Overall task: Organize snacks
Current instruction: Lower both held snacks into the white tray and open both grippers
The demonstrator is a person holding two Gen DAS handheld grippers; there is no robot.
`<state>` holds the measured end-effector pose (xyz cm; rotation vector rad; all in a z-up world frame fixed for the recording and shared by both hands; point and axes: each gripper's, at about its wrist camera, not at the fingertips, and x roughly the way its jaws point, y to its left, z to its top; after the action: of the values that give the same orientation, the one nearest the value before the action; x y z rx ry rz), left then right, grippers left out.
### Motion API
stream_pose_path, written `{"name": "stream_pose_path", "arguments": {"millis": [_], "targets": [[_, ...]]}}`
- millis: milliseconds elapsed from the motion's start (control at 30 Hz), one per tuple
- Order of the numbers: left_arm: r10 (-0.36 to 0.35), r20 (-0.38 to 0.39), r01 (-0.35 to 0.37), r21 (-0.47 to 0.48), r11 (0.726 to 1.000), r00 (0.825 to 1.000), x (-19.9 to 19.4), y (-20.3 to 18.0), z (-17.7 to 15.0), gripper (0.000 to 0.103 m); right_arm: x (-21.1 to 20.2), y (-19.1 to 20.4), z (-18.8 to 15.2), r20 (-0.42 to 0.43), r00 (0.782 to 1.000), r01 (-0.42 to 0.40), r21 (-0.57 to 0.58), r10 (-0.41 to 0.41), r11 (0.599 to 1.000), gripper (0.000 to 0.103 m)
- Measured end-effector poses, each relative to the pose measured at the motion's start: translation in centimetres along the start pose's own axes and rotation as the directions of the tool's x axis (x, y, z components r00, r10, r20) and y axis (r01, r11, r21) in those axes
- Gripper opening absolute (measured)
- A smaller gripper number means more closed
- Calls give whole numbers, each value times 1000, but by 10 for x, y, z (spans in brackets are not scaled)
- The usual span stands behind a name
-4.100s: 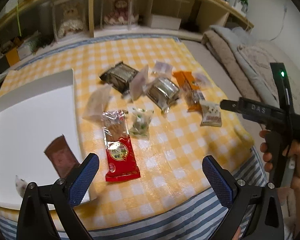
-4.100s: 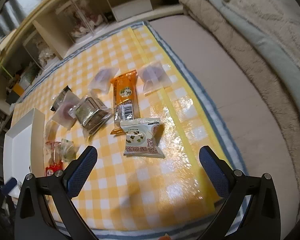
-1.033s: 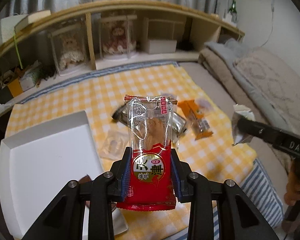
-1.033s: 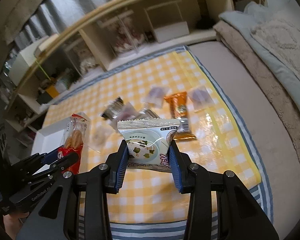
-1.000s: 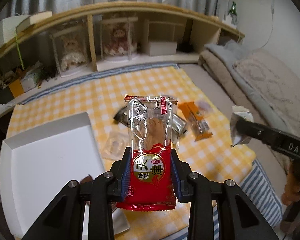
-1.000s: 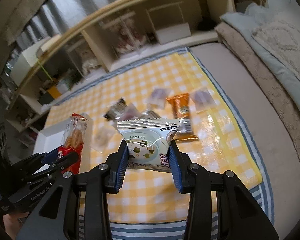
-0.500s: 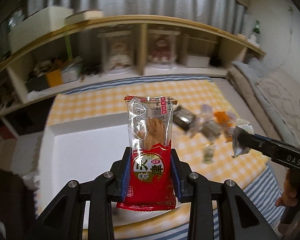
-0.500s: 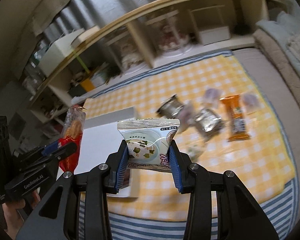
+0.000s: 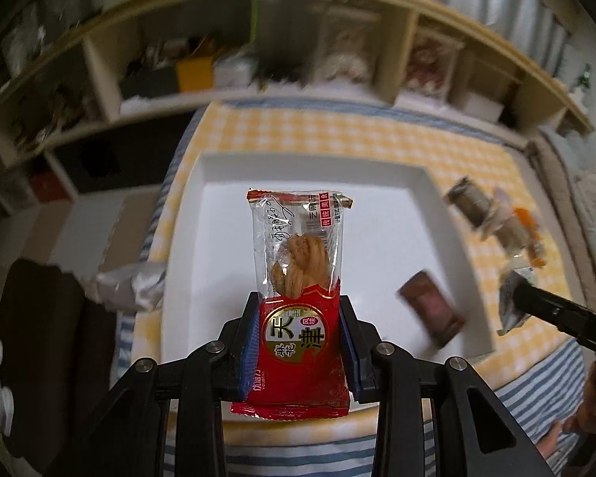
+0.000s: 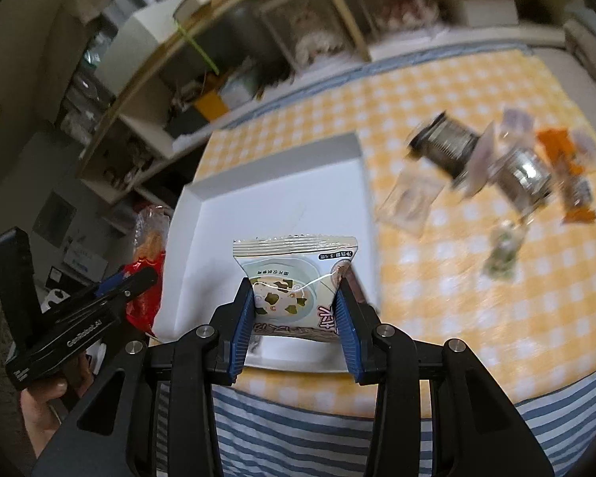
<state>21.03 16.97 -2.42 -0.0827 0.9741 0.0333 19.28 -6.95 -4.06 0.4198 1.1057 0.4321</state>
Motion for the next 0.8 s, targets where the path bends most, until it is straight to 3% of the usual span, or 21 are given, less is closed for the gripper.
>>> {"name": "stream_pose_path", "arguments": {"millis": [400,567,800], "targets": [[45,-110,-46,-8,999,993,37,29,11,35,66,23,-9,-133,989,66,-41,-71,997,40],[70,-115,-71,-5,997,991,59,31,17,35,77,21,-12,-168,984,61,-21,-64,998,40],[72,-105,-73,-5,997,992,69,33,17,44,83,15,-15,-205,977,62,-8,-63,998,45]]}}
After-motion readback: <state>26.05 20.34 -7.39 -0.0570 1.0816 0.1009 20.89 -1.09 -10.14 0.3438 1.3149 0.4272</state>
